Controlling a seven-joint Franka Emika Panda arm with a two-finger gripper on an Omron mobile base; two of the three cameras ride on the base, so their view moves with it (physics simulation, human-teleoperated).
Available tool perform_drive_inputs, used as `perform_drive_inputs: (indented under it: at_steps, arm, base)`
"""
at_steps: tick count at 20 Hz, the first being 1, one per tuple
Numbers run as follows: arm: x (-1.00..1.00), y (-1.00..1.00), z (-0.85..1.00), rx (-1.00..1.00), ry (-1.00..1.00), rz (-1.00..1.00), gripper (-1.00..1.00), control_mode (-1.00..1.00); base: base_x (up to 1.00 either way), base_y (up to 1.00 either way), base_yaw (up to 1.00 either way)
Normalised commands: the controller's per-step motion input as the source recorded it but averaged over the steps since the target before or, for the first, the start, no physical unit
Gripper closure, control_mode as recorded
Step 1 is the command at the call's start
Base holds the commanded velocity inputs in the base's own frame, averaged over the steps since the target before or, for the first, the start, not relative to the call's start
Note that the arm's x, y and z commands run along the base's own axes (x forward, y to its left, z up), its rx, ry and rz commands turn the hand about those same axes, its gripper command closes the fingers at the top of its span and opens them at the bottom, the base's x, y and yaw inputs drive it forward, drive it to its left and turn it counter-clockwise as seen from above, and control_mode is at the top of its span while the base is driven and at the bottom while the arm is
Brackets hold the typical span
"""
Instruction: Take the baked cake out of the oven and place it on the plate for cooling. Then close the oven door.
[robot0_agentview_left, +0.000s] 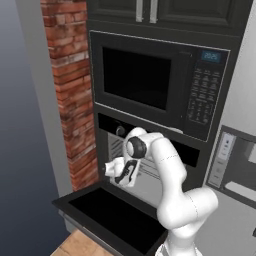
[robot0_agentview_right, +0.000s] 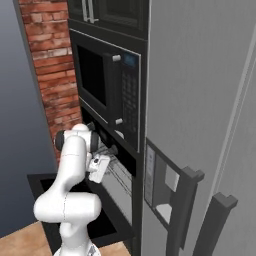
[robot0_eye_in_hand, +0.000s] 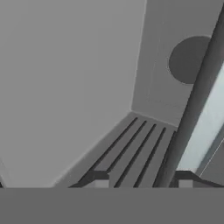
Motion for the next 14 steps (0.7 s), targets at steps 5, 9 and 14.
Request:
perform_drive_inputs:
  at_steps: [5,9,14]
  arm:
    - [-0.61,0.74,-0.50,0.21,0.26,0.10,1.00,-1.00]
    - [-0.83,0.75,-0.42,0.21,0.23,0.11,1.00,-1.00]
    - [-0.84,0.68,-0.28,0.23,0.26,0.10,1.00,-1.00]
  base:
    - [0.00,0.00,0.00]
    - [0.00,0.00,0.00]
    - [0.00,0.00,0.00]
